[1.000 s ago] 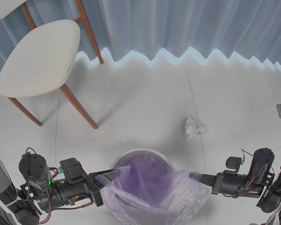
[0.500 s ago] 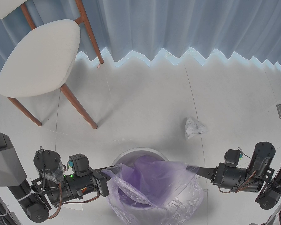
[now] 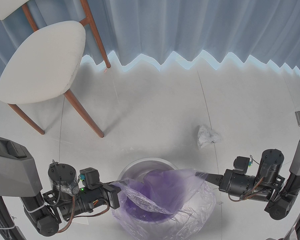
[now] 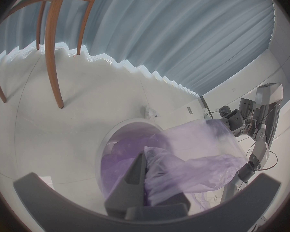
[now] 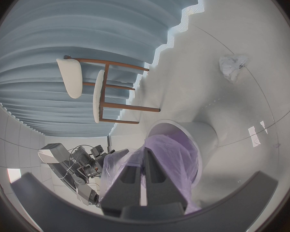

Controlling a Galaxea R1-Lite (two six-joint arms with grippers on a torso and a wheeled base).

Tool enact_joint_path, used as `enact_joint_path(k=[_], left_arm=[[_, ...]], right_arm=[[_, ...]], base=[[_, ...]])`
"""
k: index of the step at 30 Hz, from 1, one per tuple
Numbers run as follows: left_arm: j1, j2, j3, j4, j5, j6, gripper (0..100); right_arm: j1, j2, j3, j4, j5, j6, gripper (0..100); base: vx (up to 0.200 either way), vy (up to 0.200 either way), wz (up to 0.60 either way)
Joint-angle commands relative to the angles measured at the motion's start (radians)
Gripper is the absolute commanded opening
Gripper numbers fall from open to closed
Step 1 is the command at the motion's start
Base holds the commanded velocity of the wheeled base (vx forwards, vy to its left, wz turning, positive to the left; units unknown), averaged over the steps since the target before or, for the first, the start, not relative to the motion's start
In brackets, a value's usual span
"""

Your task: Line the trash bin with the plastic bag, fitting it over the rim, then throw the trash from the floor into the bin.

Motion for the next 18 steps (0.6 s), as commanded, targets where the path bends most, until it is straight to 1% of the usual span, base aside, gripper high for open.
enact_joint_path(k=[1, 12, 13, 17, 18], left_arm=[[-0.001, 0.019, 0.001, 0.000, 0.000, -0.002, 0], [0.025, 0.030, -0.015, 0.000, -0.004, -0.014, 0], [0.035, 0.027, -0.021, 0.001, -0.009, -0.033, 0], [0.038, 0.028, -0.032, 0.001, -0.009, -0.054, 0], [0.041, 0.031, -0.033, 0.001, -0.009, -0.059, 0]], right_arm=[[0.004, 0.045, -0.006, -0.016, 0.003, -0.001, 0], [-0.010, 0.106, -0.131, -0.013, 0.003, -0.009, 0], [-0.008, 0.126, -0.171, -0.011, 0.003, -0.012, 0], [-0.008, 0.135, -0.230, 0.012, 0.004, -0.018, 0], [-0.010, 0.129, -0.261, 0.041, 0.004, -0.019, 0]], base=[[0.000, 0.000, 0.00], [0.000, 0.000, 0.00], [0.000, 0.000, 0.00], [0.000, 0.000, 0.00], [0.000, 0.000, 0.00]])
